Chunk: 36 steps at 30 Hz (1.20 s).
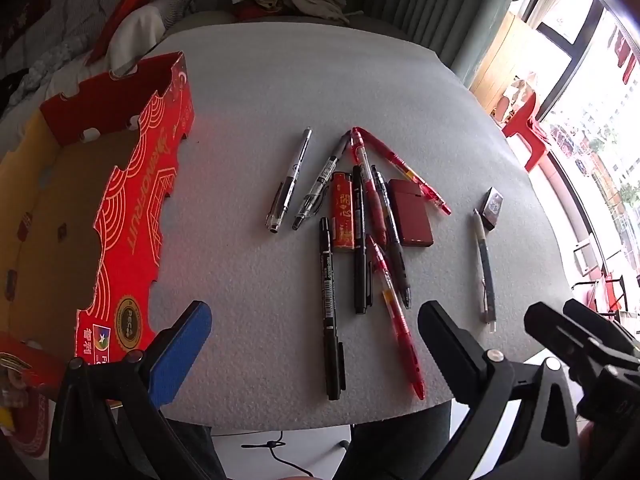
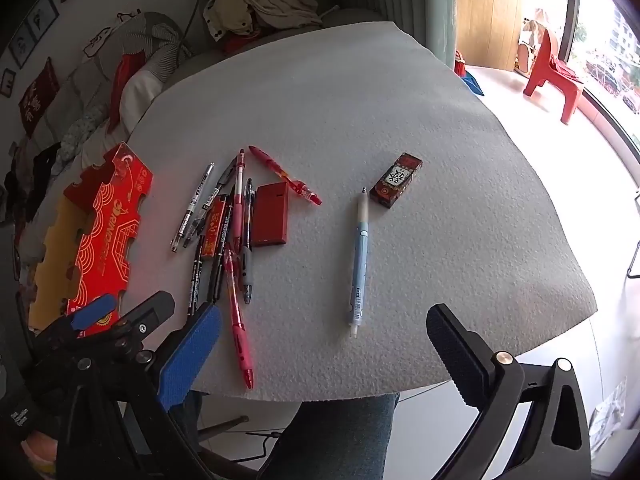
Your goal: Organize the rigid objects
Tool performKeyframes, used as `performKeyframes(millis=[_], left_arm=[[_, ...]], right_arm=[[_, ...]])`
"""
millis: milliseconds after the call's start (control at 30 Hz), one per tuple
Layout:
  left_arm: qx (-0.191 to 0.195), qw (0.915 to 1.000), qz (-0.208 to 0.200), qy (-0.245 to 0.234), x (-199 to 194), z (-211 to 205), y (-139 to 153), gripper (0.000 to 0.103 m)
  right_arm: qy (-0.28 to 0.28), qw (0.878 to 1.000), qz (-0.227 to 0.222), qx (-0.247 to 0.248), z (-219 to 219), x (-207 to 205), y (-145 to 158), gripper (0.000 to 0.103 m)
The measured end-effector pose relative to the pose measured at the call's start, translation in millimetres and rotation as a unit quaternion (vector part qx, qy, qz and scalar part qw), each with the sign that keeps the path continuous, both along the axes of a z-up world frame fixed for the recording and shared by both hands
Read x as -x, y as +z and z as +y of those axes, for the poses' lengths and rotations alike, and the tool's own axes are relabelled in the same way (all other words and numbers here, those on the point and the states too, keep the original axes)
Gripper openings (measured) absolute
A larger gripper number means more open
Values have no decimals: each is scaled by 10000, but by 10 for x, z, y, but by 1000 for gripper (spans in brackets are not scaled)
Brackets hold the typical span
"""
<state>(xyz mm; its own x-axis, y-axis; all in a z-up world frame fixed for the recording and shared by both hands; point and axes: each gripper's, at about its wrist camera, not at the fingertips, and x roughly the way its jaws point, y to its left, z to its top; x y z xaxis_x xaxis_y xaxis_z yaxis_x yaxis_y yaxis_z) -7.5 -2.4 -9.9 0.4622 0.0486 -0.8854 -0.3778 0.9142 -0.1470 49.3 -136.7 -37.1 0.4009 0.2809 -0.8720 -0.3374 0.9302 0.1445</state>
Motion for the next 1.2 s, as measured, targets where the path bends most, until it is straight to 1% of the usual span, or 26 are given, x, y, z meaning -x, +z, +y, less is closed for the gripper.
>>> performKeyframes(millis=[200,367,600,700,967,1033,1200], left_arm=[[69,9994,324,17,-40,67,-133,103],[120,9991,413,22,-55,108,-219,103],[91,9985,532,5,-110,98,-299,103],[8,9982,605,-49,-152,121,-361,103],[-596,9953,759,91,-240,225,-534,103],[-629,9950,763,131,-265,262,-565,103],[-502,9953,828,57,-377,250,-619,103]], right_arm=[[-8,10000,31,61,-19,-26,-38,103],[-60,9999,105,90,-55,-61,-93,103],[-97,9996,255,74,-94,-86,-194,103],[-123,9994,310,48,-124,-96,-221,103],[-172,9991,374,-57,-189,-137,-250,103],[-171,9991,376,-51,-190,-152,-261,103],[-202,9989,416,13,-185,-228,-309,103]])
